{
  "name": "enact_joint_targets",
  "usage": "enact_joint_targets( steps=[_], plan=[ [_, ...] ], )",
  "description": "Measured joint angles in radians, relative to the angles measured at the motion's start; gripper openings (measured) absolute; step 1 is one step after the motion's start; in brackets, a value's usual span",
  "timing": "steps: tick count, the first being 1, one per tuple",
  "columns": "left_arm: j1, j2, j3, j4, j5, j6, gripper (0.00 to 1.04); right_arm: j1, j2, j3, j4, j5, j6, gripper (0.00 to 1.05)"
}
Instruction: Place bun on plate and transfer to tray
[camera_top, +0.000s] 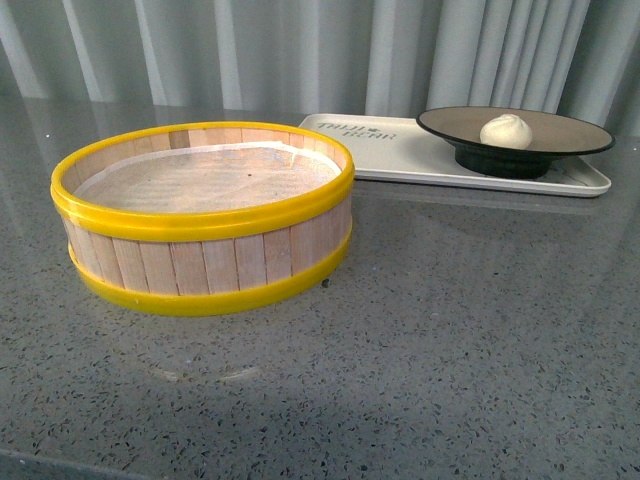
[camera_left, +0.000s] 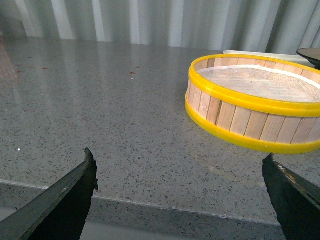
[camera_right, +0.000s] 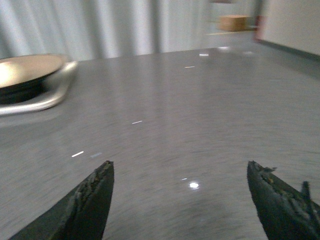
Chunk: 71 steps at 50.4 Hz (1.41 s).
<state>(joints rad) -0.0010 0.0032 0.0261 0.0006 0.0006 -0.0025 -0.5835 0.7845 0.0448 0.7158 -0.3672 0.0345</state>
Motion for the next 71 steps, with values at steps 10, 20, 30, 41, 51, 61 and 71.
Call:
enact_joint_targets(
  steps=[10,20,30,41,51,61,71],
  plan=[
    [0.0,0.0,0.0,0.0,-0.002,0.0,0.98,0.127,-0.274,-0.04,-0.225,-0.073,-0.024,0.44],
    [0.0,0.0,0.0,0.0,-0.001,0.0,0.98,0.274,-0.453,-0.04,-0.389,0.075,-0.029,0.09],
    [0.0,0.0,0.0,0.0,-0.001,0.0,0.98,0.381,-0.554,-0.04,-0.483,0.176,-0.032,0.02],
    [0.0,0.0,0.0,0.0,-0.001,0.0,0.98,0.534,-0.737,-0.039,-0.702,0.352,-0.032,0.02],
    [0.0,0.0,0.0,0.0,-0.001,0.0,0.98,0.579,-0.779,-0.039,-0.715,0.366,-0.032,0.02],
    [0.0,0.0,0.0,0.0,-0.001,0.0,0.98,0.58,-0.78,-0.039,-0.715,0.366,-0.034,0.04],
    [0.0,0.0,0.0,0.0,-0.001,0.0,0.98,0.58,-0.78,-0.039,-0.715,0.366,-0.034,0.48]
  ],
)
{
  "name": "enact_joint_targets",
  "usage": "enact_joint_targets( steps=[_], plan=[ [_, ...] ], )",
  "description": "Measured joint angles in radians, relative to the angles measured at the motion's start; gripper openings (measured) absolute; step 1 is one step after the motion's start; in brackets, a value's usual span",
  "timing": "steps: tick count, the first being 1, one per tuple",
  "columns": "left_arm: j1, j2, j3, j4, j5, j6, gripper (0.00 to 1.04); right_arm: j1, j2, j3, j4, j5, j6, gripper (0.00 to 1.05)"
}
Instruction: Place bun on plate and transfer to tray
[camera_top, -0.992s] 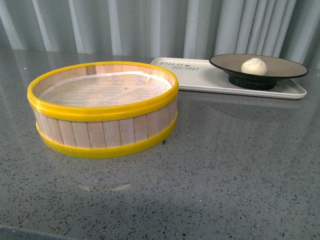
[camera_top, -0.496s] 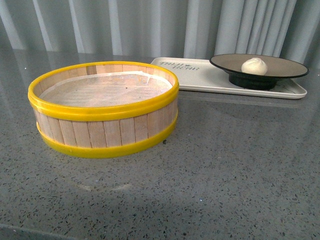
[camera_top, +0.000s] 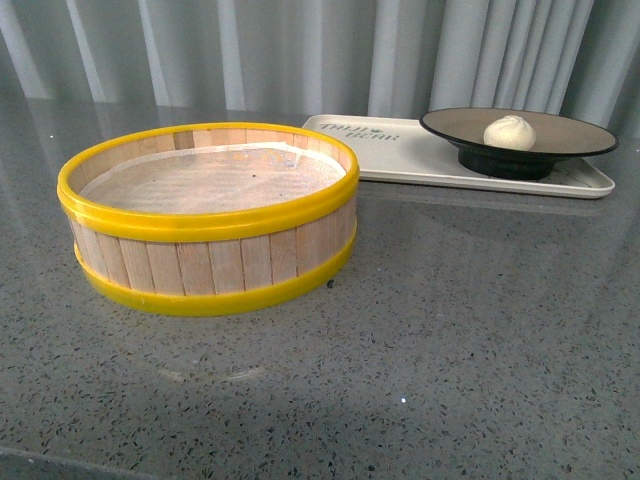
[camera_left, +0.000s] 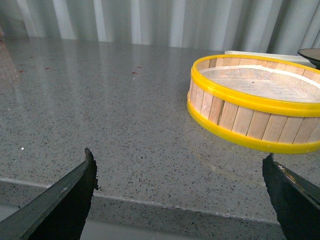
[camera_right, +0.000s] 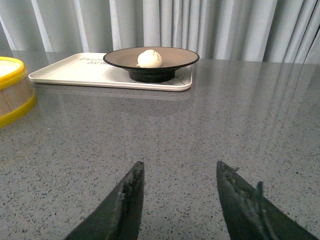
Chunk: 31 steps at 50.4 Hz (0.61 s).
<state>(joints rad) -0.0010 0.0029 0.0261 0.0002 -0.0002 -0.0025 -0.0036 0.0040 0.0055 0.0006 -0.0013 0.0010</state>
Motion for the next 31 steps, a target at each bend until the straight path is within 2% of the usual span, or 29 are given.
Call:
enact_joint_targets(
  steps=[2,12,31],
  plan=[
    [0.0,0.0,0.0,0.0,0.0,0.0,0.98,0.0,0.0,0.0,0.0,0.0,0.0,0.53],
    [0.0,0.0,0.0,0.0,0.0,0.0,0.98,0.0,0.0,0.0,0.0,0.0,0.0,0.97],
    [0.0,0.0,0.0,0.0,0.0,0.0,0.98,0.0,0.0,0.0,0.0,0.0,0.001,0.96]
  ],
)
